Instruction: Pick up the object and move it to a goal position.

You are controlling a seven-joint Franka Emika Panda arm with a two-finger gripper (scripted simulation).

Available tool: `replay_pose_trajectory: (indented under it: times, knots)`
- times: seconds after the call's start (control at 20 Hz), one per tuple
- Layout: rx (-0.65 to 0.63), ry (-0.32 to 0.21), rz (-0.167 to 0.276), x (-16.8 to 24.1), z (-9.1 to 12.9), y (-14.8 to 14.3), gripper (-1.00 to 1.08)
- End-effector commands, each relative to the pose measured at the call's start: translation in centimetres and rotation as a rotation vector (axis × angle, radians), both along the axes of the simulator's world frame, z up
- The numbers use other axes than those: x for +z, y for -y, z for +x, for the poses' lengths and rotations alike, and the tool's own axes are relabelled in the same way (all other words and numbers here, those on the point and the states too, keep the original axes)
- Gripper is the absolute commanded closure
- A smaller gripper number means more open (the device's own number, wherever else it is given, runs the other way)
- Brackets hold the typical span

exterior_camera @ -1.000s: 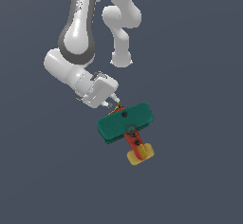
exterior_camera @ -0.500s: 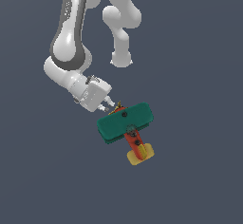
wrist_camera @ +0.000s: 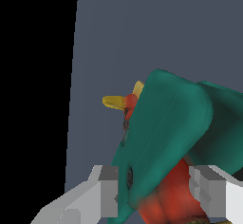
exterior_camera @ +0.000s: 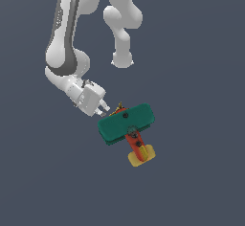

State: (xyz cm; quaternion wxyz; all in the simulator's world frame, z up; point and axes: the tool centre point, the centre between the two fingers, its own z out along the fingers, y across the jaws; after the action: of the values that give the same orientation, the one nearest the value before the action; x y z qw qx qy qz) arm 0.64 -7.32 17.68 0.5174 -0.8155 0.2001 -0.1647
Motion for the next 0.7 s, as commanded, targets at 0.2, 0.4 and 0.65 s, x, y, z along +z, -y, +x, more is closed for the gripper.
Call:
replay_pose_trajectory:
  times: [0.2, 0.4, 0.65]
  knots:
    - [-0.046, 0.026, 0.023, -0.5, 0.4, 0.9, -0.2]
    - [-0.062, 0.036, 0.03, -0.6, 0.5, 1.3, -0.2]
    - [-0.072, 0.04, 0.036, -0.7, 0.7, 1.5, -0.2]
